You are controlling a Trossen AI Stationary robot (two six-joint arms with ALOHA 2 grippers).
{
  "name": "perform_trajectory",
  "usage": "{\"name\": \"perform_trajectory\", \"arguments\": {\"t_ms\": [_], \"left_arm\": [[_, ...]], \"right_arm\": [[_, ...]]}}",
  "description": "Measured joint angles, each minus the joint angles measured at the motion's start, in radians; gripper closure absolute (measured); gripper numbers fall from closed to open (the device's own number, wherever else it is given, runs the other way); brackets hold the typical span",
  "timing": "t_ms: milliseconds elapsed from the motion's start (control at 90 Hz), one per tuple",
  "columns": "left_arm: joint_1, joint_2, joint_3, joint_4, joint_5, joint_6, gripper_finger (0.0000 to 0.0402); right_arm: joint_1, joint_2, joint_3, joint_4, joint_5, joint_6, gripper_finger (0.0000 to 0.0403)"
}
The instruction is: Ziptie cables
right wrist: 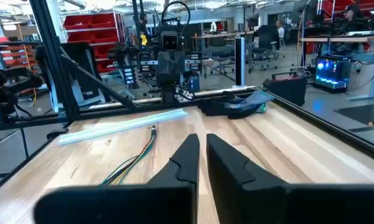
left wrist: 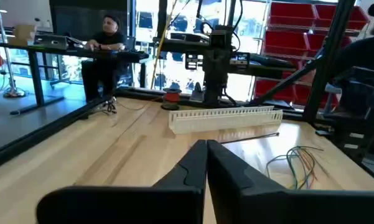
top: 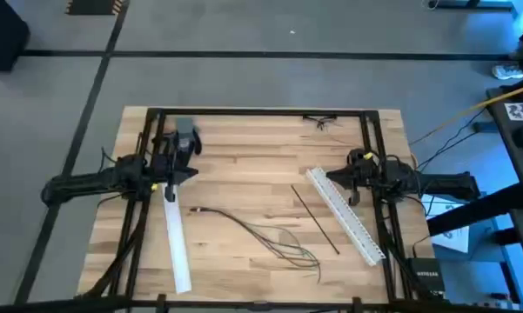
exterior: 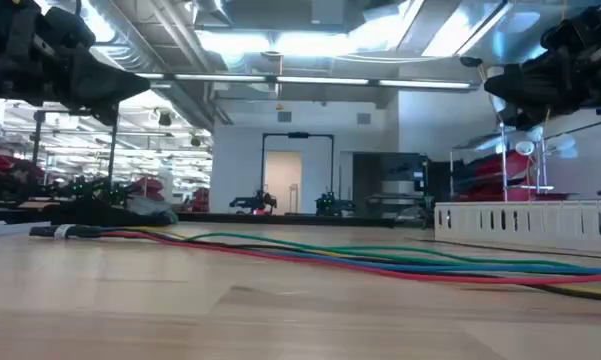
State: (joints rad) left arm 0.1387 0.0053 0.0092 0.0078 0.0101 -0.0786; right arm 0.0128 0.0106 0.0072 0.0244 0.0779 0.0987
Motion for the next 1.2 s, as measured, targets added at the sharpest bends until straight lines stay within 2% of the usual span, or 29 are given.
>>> {"name": "perform_trajectory", "arguments": {"t_ms": [1200], "left_arm": [[0.000, 0.000, 0.000, 0.000, 0.000, 0.000, 0.0396]], "right_arm": [[0.000, 0.000, 0.000, 0.000, 0.000, 0.000, 0.0379]]}}
